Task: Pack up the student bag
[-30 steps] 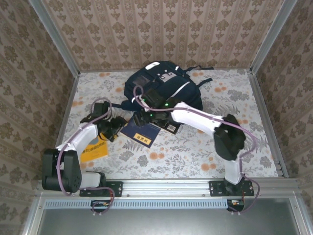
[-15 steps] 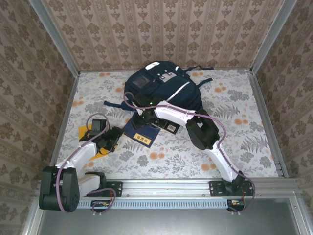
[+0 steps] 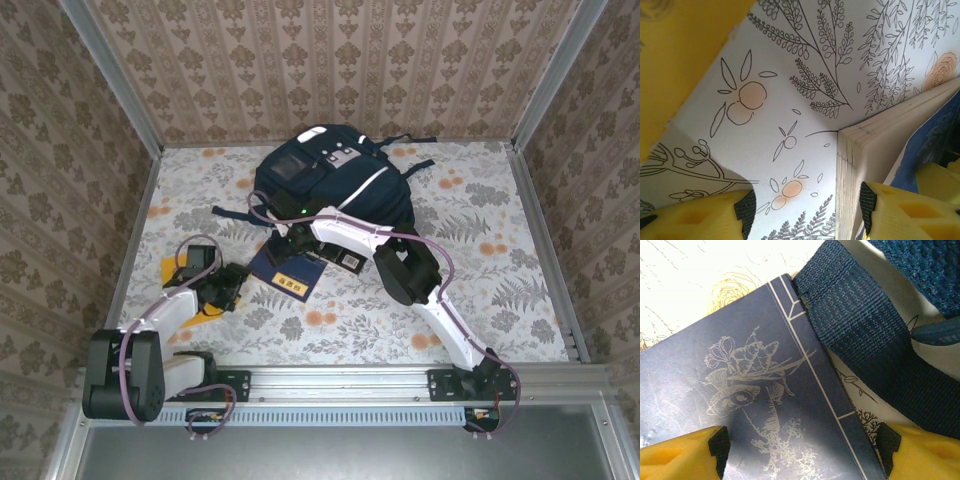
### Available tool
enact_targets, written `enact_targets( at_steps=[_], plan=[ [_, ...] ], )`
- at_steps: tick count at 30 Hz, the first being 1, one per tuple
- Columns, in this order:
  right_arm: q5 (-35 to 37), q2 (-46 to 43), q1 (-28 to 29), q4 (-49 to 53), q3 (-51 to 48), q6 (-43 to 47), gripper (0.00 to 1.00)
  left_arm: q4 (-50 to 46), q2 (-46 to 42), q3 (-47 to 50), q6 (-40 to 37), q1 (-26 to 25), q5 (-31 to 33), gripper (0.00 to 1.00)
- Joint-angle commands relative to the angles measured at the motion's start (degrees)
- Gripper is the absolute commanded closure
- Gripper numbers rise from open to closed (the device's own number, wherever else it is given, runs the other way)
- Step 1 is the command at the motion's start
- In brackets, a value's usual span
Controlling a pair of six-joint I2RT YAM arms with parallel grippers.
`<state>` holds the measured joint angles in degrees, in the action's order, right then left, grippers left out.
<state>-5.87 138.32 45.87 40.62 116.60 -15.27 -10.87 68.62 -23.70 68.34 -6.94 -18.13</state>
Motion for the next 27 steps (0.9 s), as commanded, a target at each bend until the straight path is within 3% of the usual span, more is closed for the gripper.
enact_targets(
  at_steps=[1,12,17,24,27],
  plan=[
    [-4.5,1.0,-0.2,7.3,-1.5,0.1,0.2,14.9,8.1,0.8,-0.4,-1.0,-3.8,0.39],
    [-30.5,-11.3,-1.3,-7.8,-21.5,-9.1,0.2,23.0,17.0,-0.4,0.5,-3.1,-9.1,0.46],
    [-41.3,-13.8,-4.2,-23.3,-28.3,-21.7,0.21,23.1,16.8,0.0,0.4,-3.4,-9.6,0.47],
    [-48.9,-16.4,-6.0,-49.1,-37.9,-40.7,0.26,23.9,16.4,1.0,0.9,-3.7,-10.2,0.49],
    [-49.4,-16.8,-6.1,-54.4,-40.2,-44.4,0.29,23.9,16.1,0.9,1.1,-3.9,-10.2,0.5]
  ],
)
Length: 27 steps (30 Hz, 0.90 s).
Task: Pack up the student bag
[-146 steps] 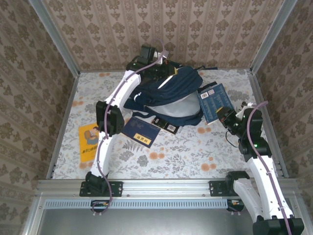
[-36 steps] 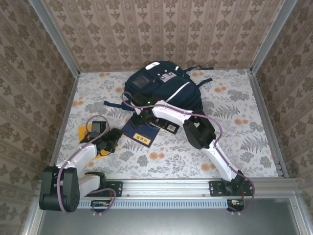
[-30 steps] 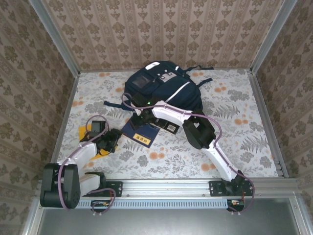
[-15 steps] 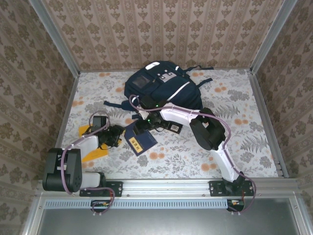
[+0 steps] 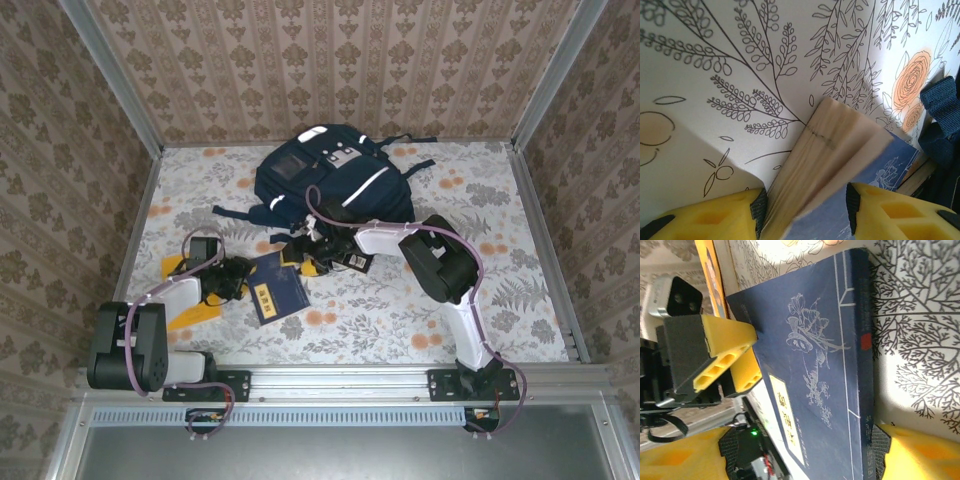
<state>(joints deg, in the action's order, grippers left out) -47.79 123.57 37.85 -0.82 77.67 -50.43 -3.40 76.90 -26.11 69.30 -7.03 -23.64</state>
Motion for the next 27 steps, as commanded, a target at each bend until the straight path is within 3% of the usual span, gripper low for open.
enact_targets(
  at_steps=[1,6,11,17,20,27],
  plan=[
    [-7.5,-2.0,2.0,-13.5,-1.7,-9.4,0.31,16.4,7.7,3.3,0.1,-3.9,-4.8,0.5],
    [-8.2,-1.0,2.1,-19.4,-4.4,-12.7,0.45,15.7,7.1,3.0,-0.1,-4.0,-4.8,0.51],
    [-8.9,-0.8,2.9,-22.0,-5.8,-13.4,0.51,15.8,7.4,3.3,-0.1,-4.0,-4.7,0.51],
    [-6.7,-0.1,3.2,-13.6,-5.2,-7.3,0.49,16.0,7.3,3.4,0.0,-4.2,-4.9,0.52],
    [-3.6,-0.3,3.1,-7.1,-4.6,-2.7,0.53,15.7,6.7,3.4,-0.2,-4.4,-4.9,0.52],
    [3.9,-7.1,1.3,-1.6,-7.6,1.8,0.92,4.7,-0.9,-1.3,-5.0,-4.8,-2.2,0.47]
  ],
)
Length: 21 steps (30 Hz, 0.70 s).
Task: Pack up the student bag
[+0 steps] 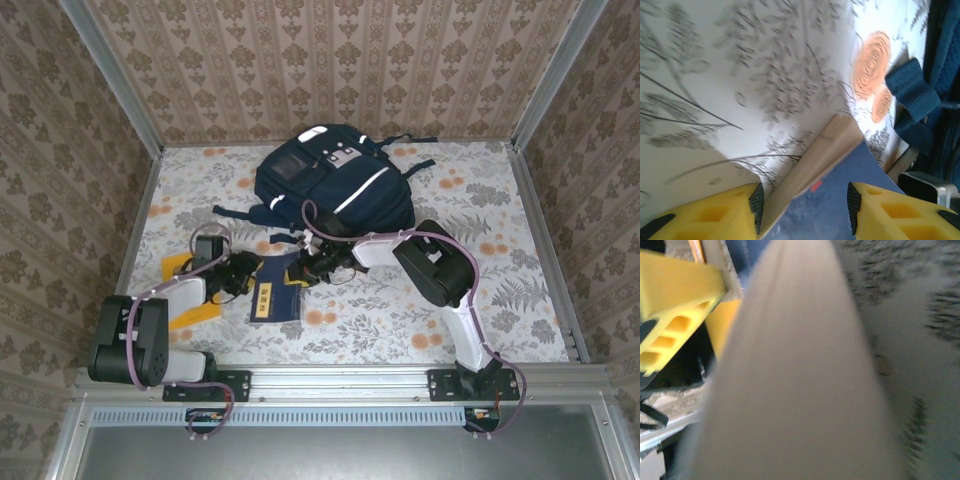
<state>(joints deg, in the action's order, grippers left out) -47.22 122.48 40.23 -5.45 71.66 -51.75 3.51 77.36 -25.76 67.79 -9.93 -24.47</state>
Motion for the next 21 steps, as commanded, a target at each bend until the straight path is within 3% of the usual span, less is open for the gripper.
enact_targets(
  at_steps=[1,6,10,15,21],
  plan=[
    [3.7,-8.6,-1.6,3.6,-2.6,4.2,0.98,-5.0,-3.1,-3.5,-5.1,-2.2,-0.3,0.46],
    [4.0,-23.6,-6.7,7.9,-6.4,7.2,1.0,-17.6,-9.3,-16.7,-14.1,-6.3,6.1,0.39],
    [3.8,-35.8,-16.0,8.9,-9.1,4.7,1.0,-21.1,-5.3,-28.8,-19.4,-10.0,6.7,0.35],
    [11.4,-48.5,-27.9,14.9,-9.0,1.5,1.0,-21.2,9.1,-46.0,-27.8,-15.7,0.7,0.34],
    [21.7,-58.1,-40.1,20.0,-10.9,-0.9,1.0,-30.3,30.8,-73.3,-38.9,-21.9,-4.2,0.31]
  ],
)
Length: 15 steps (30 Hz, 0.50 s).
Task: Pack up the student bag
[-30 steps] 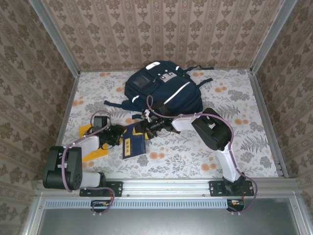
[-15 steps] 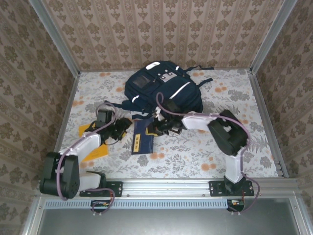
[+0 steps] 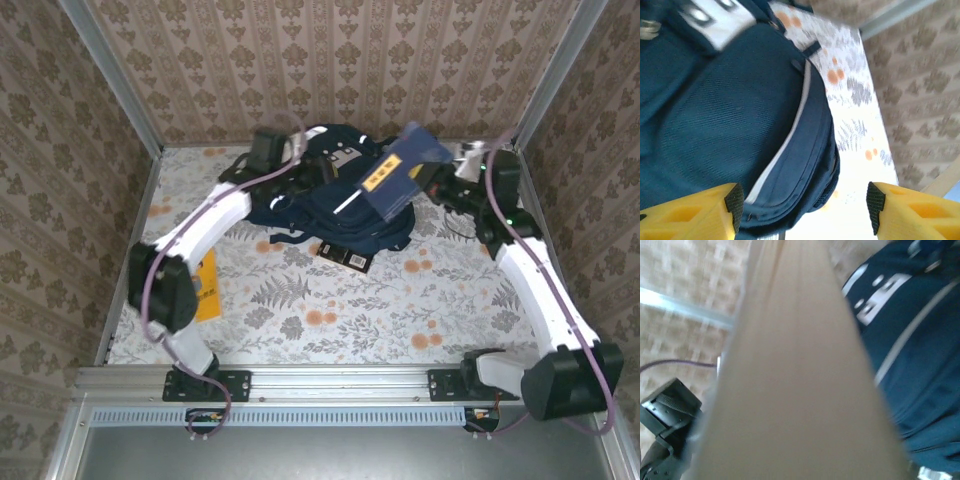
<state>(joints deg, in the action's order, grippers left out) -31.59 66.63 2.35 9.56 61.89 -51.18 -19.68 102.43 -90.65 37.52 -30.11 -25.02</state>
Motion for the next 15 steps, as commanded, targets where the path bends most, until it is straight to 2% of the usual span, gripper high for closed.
enact_targets(
  at_steps=[1,7,15],
  plan=[
    [7.0,-3.0,-3.3,5.9,-1.2,-1.0,1.0,-8.0,9.1,-12.6,-9.4,-2.1,-4.4,0.3],
    [9.6,-6.8,-8.9,7.0,-5.2,0.1,1.0,-9.2,24.7,-29.5,-8.3,-2.7,-8.3,0.31],
    [11.4,-10.2,-10.3,6.0,-9.7,-0.5,1.0,-7.9,33.8,-36.8,-6.3,-3.3,-9.4,0.35]
  ],
)
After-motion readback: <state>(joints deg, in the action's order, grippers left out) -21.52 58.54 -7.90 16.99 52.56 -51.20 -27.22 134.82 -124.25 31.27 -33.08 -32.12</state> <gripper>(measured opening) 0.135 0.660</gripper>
